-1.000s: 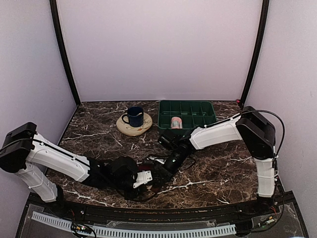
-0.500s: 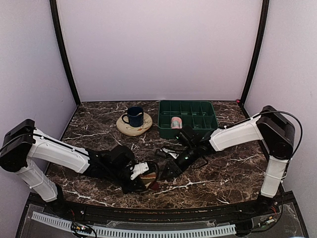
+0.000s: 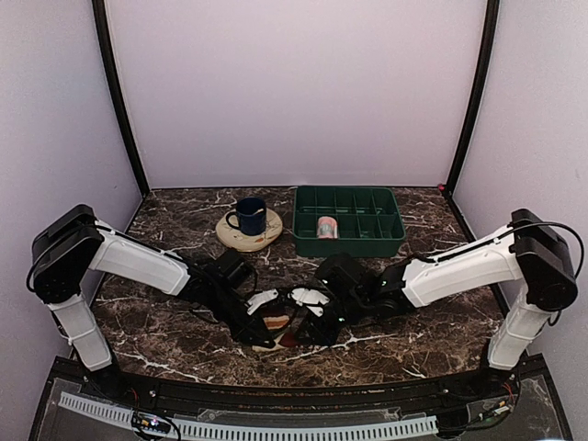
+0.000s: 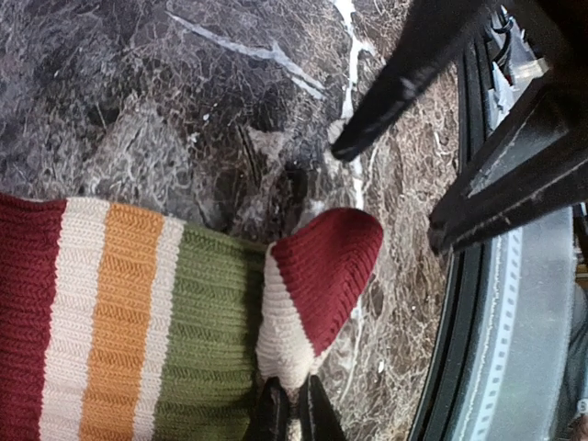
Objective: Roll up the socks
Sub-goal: Roll the sock at the center of the board.
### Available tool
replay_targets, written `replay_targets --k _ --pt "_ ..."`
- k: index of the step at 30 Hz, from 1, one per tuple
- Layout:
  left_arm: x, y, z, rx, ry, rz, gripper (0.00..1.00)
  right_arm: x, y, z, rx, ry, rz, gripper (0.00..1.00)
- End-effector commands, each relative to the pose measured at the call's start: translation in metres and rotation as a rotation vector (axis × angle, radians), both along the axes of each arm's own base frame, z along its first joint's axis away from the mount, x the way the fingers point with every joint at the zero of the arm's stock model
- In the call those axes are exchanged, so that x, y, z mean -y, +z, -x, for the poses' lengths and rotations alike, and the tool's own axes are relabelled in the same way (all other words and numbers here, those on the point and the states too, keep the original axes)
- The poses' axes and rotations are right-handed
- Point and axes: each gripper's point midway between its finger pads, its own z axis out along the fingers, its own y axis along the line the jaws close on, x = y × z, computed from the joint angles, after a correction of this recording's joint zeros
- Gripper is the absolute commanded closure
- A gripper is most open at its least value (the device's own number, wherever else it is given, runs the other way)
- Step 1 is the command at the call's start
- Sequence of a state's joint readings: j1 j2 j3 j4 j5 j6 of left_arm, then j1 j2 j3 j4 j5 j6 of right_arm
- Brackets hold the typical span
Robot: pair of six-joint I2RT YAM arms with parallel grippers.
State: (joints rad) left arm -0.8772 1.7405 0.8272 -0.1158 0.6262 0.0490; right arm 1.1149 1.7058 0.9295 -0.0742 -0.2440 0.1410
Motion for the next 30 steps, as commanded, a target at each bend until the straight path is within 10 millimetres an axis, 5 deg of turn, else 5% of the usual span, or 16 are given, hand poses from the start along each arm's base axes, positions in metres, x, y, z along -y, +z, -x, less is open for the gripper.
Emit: replay_targets --k 1,18,30 --pt "-0.015 -0.008 0.019 -0.171 -0.027 -0.033 1.00 0.002 0.015 -0.009 0.225 -0.021 -0.010 0.70" --pt "-0.019 -0.011 0.020 -0.344 -0.021 -0.003 1.00 -0.024 0.010 0.024 0.497 0.149 0.051 0.60" --pt "-0.019 -0.013 0.023 -0.380 -0.029 0.000 1.00 -0.043 -0.009 0.025 0.566 0.232 0.116 0.50"
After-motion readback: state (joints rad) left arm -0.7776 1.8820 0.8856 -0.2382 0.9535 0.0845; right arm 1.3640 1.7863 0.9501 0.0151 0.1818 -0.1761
